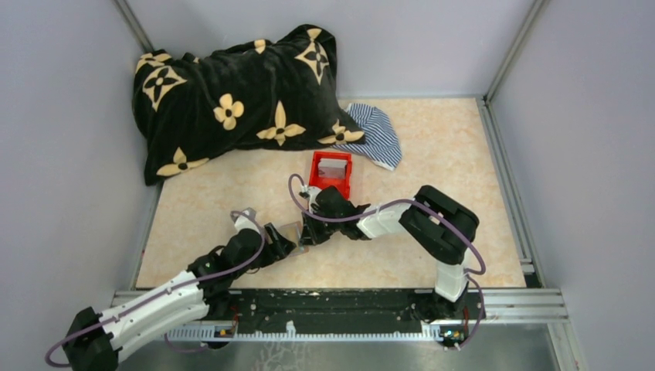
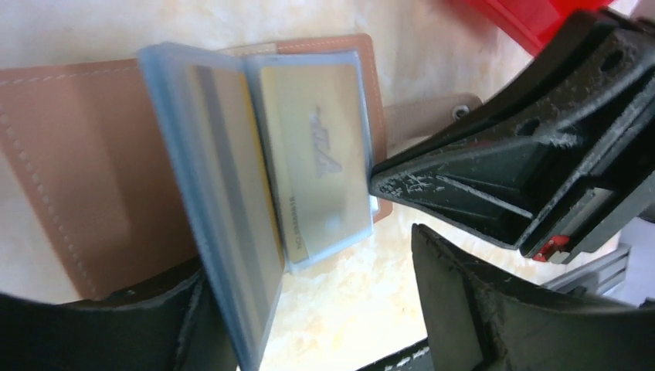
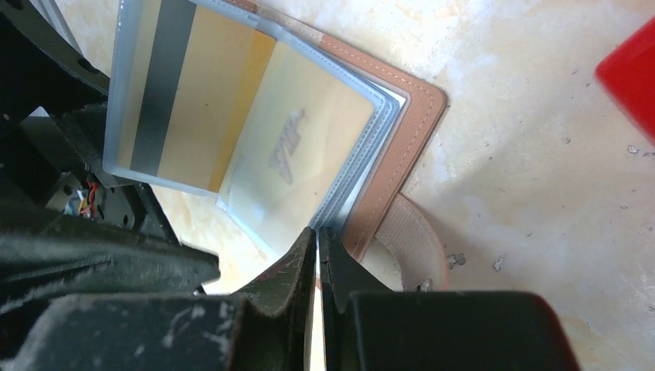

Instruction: Take the credit cards out of the card holder

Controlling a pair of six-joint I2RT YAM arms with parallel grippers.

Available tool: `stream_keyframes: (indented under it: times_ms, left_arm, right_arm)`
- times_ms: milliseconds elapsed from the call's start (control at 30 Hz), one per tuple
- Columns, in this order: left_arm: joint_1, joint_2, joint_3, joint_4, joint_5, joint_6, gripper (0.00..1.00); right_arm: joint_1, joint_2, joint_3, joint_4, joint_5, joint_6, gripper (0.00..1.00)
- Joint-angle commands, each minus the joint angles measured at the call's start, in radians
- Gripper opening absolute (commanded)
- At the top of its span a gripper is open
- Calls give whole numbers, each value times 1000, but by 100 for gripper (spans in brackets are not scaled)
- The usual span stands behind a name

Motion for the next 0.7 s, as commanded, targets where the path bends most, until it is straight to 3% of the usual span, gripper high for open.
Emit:
stream_keyframes:
  times_ms: [0, 100, 200, 233, 500, 667]
  left_arm:
    - [-6, -62, -86, -82, -83, -177, 74]
    - [-6, -55, -89, -97, -97, -193, 64]
    - [-6, -2, -62, -104, -98, -197, 47]
    - [-7, 20, -48, -112, -96, -192, 47]
    - [-13, 11, 119, -255, -114, -156, 89]
    - [-14, -12, 267, -371, -105, -138, 95]
  right_arm:
    - [13, -9, -21, -14, 5, -23, 6]
    - [13, -19, -22, -22, 10, -25, 6]
    - [13, -28, -20, -35, 15, -29, 6]
    - [14, -33, -20, -38, 16, -30, 6]
    - [13, -36, -14, -58, 29, -45, 6]
    - [13, -42, -21, -49, 30, -40, 6]
